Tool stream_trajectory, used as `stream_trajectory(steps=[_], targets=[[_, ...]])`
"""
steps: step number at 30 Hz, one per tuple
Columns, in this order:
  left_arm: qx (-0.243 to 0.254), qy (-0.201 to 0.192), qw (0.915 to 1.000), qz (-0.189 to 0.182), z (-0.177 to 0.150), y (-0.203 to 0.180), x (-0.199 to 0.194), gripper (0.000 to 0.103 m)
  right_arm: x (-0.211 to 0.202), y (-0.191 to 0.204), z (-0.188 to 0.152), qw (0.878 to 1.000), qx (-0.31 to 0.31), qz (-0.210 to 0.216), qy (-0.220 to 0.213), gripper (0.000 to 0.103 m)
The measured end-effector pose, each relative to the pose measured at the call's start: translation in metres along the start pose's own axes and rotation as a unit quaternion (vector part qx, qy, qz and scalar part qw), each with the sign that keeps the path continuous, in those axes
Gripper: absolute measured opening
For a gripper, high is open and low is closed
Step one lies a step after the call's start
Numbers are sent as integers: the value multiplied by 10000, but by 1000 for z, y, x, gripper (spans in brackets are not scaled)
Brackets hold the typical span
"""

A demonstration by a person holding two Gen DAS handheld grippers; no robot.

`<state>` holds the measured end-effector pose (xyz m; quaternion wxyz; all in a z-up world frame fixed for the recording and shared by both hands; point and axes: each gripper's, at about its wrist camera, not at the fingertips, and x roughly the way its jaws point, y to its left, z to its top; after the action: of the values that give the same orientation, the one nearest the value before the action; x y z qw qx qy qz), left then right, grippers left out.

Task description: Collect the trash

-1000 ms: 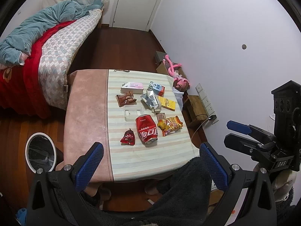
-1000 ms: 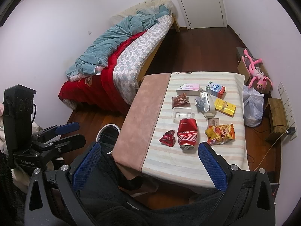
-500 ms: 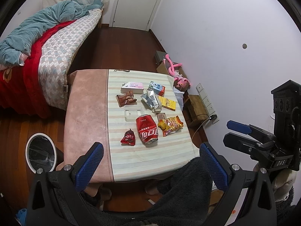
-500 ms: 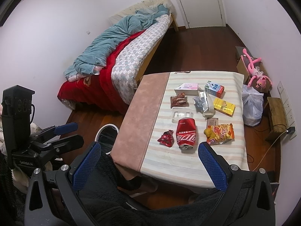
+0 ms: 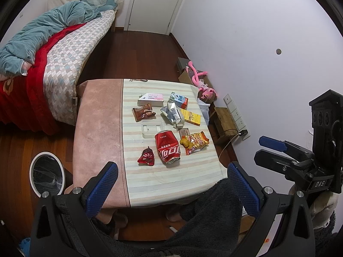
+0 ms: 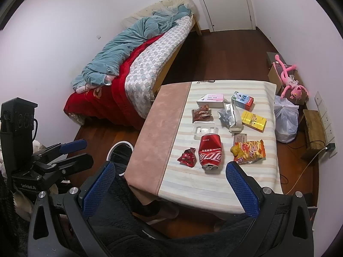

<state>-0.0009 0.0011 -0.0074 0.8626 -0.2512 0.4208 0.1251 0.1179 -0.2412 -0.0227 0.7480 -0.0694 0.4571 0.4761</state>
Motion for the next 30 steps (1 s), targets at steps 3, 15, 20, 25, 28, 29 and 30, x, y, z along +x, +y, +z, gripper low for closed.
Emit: stream_trajectory(steps=[3, 15, 20, 25, 28, 29, 30], targets=[[0, 0, 10000, 2, 0, 0, 0, 103, 0, 0, 0, 10000, -12, -17, -1, 103], [76, -15, 10000, 36, 7, -2, -1, 103, -4, 0, 5, 10000, -8, -49, -6, 103], [94, -26, 9999, 42, 8, -2, -1, 103, -5, 0, 6, 10000, -15, -54, -17, 103], [95, -22, 9999, 44, 7, -2, -1, 103, -6, 0, 8, 10000, -7, -74, -14, 103], [97, -17, 9999, 49, 7, -2, -3, 103, -6, 0, 7, 10000, -4, -66, -14, 103], [96, -20, 9999, 46, 7, -2, -3, 103, -6, 0, 7, 10000, -5, -66, -14, 103], [93, -20, 9999, 44, 7, -1, -3, 103, -6, 0, 6, 10000, -11, -68, -12, 103]])
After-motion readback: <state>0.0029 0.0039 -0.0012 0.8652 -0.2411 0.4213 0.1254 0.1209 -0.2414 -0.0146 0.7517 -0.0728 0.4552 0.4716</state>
